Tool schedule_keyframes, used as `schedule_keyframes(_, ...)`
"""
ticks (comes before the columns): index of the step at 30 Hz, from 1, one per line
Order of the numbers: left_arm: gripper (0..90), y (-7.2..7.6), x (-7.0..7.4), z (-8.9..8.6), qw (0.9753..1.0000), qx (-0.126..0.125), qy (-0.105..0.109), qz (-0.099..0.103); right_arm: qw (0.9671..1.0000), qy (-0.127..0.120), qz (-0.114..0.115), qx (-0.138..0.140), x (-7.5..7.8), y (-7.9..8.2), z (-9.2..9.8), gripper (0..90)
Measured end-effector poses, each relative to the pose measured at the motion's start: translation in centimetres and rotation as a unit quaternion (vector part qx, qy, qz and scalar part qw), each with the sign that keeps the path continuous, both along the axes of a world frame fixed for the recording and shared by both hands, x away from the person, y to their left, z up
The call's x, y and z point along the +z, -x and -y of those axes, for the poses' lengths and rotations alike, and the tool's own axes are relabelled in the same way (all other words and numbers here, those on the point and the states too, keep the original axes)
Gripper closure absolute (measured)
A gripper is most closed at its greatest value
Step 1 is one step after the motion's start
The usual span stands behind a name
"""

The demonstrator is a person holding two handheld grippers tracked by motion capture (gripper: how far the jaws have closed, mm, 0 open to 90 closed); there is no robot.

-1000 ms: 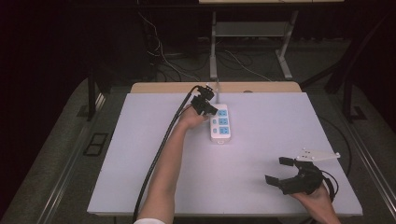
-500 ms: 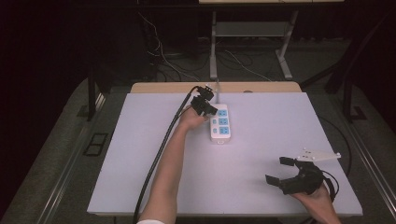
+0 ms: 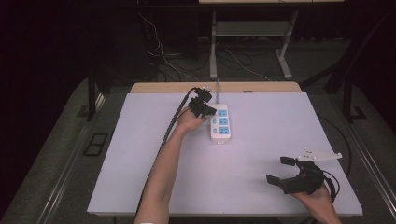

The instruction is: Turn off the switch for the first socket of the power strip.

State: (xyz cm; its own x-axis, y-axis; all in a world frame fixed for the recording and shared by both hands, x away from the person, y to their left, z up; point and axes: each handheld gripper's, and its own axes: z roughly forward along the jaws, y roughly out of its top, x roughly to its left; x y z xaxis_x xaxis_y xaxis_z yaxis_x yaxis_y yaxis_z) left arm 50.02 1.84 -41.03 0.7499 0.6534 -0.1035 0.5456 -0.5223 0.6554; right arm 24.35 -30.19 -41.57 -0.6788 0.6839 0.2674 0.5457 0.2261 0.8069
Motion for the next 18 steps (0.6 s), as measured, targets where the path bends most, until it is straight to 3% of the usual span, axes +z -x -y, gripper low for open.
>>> schedule_keyframes(7, 89.3, 1.0, 1.0, -0.6, 0.9999, -0.007, -0.002, 0.011, 1.0, 0.0, 0.001, 0.0, 0.0, 0.0, -0.1, 0.8)
schedule_keyframes(18, 89.2, 2.8, 3.4, -3.1, 0.9993, -0.003, 0.016, 0.035, 1.0, -0.002, 0.0, 0.003, 0.0, 0.1, -0.3, 0.8)
